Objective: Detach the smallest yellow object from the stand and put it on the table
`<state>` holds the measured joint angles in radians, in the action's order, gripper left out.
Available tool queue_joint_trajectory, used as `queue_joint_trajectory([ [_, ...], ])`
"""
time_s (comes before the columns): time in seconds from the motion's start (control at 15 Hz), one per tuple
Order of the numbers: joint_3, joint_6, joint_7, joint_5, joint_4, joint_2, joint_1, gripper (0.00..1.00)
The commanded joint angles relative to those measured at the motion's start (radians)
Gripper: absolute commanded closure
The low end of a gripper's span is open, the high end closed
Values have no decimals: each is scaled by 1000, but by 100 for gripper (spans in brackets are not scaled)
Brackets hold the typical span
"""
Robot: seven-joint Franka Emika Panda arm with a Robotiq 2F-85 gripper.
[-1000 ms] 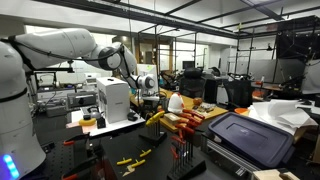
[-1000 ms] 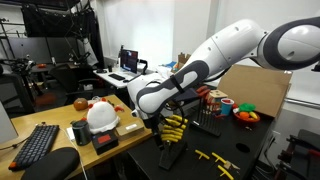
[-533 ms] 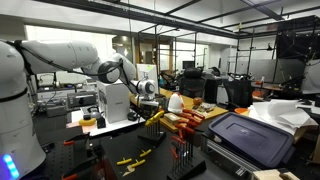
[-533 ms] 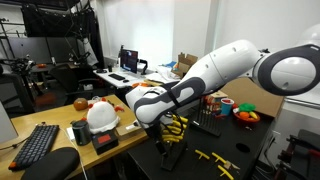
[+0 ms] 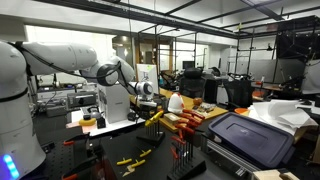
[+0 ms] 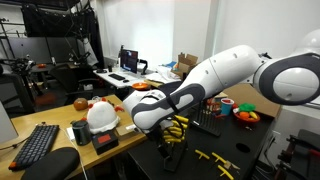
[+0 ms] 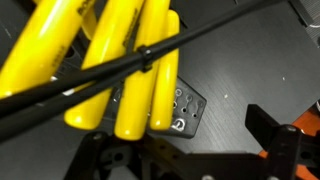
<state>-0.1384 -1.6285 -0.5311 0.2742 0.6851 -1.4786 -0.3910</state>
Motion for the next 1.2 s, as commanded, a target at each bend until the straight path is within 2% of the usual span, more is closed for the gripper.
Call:
queue_joint_trajectory([
  [0.0, 33, 127, -15, -4, -24, 0, -20, 0],
  [0.27, 38, 222, -23, 3, -19, 0, -26, 0],
  [0.67, 53, 307, -52, 18, -17, -2, -30, 0],
  [1.13, 51, 268, -164, 55, -64, -1, -59, 0],
])
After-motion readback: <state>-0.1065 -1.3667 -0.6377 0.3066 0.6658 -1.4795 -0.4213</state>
